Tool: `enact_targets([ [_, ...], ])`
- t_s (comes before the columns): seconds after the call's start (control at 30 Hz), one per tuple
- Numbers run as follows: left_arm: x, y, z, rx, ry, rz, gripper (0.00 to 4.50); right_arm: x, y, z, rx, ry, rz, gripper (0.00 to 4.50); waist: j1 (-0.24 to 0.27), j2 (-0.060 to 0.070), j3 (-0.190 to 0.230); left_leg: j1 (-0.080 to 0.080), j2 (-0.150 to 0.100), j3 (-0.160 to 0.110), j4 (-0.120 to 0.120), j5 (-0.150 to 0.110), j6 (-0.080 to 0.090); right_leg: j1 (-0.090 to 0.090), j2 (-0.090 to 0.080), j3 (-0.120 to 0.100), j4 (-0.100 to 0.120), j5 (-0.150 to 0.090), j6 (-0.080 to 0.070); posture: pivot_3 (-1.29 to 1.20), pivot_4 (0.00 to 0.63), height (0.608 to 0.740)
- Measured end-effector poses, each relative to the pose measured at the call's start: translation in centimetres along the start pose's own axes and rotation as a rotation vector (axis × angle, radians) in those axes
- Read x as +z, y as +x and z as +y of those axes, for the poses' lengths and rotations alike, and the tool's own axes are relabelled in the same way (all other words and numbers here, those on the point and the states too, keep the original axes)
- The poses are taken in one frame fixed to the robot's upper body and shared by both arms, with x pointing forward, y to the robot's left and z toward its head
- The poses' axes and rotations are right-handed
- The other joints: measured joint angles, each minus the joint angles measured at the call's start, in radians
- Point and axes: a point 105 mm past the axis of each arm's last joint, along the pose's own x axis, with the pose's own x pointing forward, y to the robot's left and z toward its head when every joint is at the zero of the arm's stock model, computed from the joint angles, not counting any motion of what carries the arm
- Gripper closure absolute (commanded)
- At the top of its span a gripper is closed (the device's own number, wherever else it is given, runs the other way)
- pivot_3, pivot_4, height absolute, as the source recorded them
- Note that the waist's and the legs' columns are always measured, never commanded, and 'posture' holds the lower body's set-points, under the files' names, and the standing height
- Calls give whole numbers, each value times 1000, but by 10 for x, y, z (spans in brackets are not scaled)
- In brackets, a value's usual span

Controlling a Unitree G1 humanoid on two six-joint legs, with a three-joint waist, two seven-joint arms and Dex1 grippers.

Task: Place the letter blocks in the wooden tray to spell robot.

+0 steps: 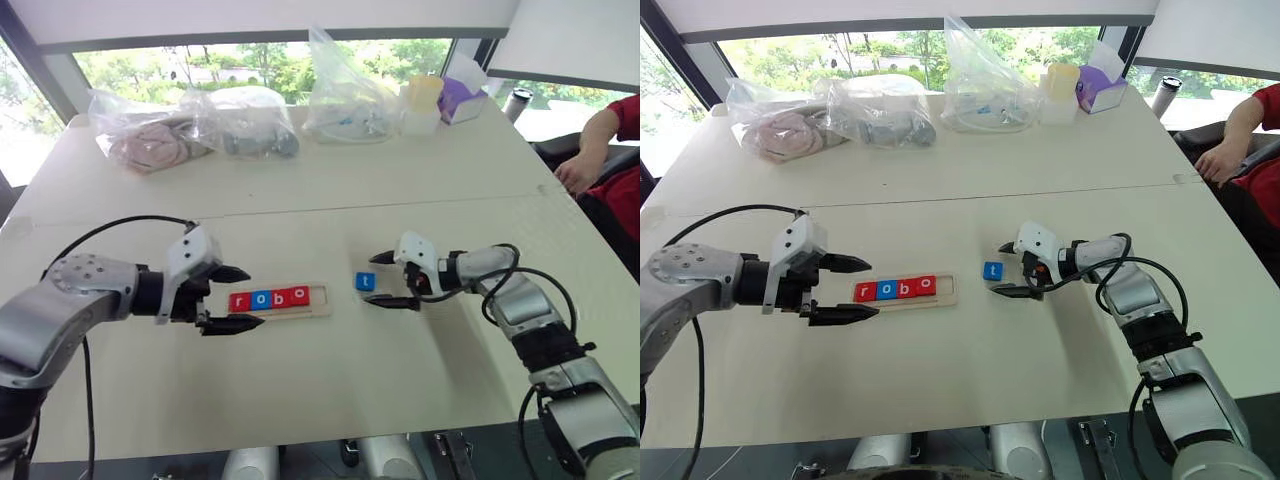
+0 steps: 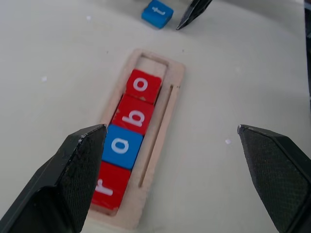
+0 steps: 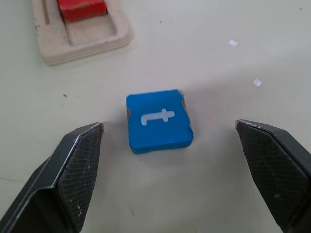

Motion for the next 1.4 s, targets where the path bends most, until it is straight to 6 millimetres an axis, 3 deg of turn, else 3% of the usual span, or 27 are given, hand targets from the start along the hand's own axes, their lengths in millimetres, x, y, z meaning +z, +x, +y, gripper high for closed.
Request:
enact_targets([
  [0.1, -1, -2, 1, 15, -2, 0, 0, 0, 2, 3, 25, 0, -13, 1377, 0, 0, 0, 0, 0, 0, 0, 0, 0, 0, 0, 0, 1, 0, 0, 0, 150, 740],
  [0.23, -5, -2, 1, 27, -9, 9, 0, 0, 3, 5, 37, 7, -28, 3327, 0, 0, 0, 1, 0, 0, 0, 0, 0, 0, 0, 0, 2, 0, 0, 0, 150, 740],
  [0.37, -8, -3, 0, 26, -11, 11, 0, 12, 8, 10, 51, 10, -66, 3389, -3, 0, 0, 1, 0, 0, 0, 0, 0, 0, 0, 0, 2, 0, 0, 0, 150, 740],
  [0.6, -15, -22, -8, 4, -23, 83, 0, 65, 22, 31, 156, -115, -108, 3389, -1, 1, 0, 2, 1, 0, 0, 0, 0, 0, 1, 0, 3, -1, 0, 0, 150, 740],
  [0.77, -16, -20, -10, 16, -25, 67, 0, 56, 40, 46, 226, -138, -39, 3389, 2, 1, 0, 0, 0, 0, 2, 0, 0, 0, -1, 0, 2, 0, 0, 0, 150, 740],
  [0.97, -17, -18, -12, 30, -30, 58, 0, 44, 48, 39, 215, -133, 4, 3389, 0, 1, 0, 1, 0, 0, 2, 0, 0, 0, 0, 0, 3, 0, 0, 0, 150, 740],
  [1.4, -13, -17, -6, 80, -29, 24, 0, 48, 60, 35, 230, -160, -7, 3389, -1, 1, 0, 1, 1, 0, 2, 0, 0, 0, 0, 0, 3, 1, -1, 0, 150, 740],
])
